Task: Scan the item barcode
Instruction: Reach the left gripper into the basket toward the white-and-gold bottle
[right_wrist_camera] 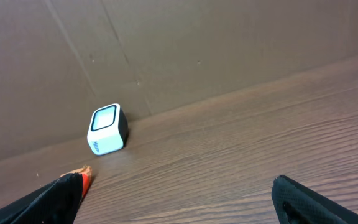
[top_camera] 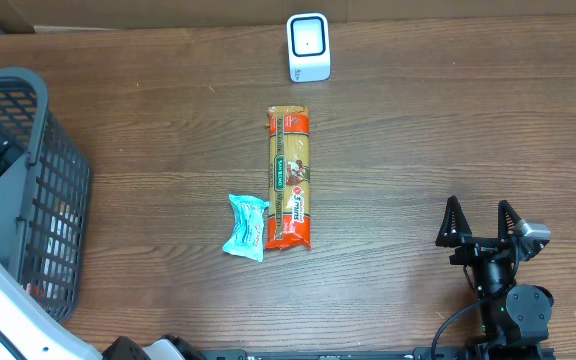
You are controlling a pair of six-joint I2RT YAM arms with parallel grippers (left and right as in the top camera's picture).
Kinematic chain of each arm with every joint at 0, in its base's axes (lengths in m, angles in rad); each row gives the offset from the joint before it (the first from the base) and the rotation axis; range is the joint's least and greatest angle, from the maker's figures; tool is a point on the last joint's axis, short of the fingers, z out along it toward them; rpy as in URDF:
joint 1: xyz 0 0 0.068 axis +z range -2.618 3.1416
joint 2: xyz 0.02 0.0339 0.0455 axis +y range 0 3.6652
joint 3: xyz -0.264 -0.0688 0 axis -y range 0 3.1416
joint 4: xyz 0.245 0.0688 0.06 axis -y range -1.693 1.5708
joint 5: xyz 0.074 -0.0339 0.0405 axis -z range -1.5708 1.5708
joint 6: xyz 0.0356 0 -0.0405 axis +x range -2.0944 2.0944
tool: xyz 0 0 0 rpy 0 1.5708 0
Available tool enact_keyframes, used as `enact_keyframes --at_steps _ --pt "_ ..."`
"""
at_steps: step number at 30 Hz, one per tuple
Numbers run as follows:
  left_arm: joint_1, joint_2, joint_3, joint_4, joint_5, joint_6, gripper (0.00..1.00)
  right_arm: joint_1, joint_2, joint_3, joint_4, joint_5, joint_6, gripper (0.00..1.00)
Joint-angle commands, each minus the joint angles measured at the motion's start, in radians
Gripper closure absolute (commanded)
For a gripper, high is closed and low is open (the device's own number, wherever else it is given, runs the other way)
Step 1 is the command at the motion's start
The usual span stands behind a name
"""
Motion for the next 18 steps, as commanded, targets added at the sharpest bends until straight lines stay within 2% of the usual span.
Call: enact_keyframes --at_steps 1,12,15,18 --pt "0.031 -0.003 -0.059 0.034 0.023 0.085 0.00 0.004 -0.005 -0.010 0.006 -0.002 -0.003 0.00" --pt "0.216 0.000 -0.373 0.189 0.114 0.319 0.00 0.004 -0.005 -0.010 0.006 -0.002 -0.003 0.00" --pt "0.234 0.018 -0.429 0.233 0.141 0.417 0.00 0.004 -0.005 -0.010 0.006 -0.002 -0.003 0.00" --pt "0.233 0.068 -0.434 0.241 0.137 0.448 0.00 0.004 -0.005 -0.010 0.006 -0.002 -0.003 0.00"
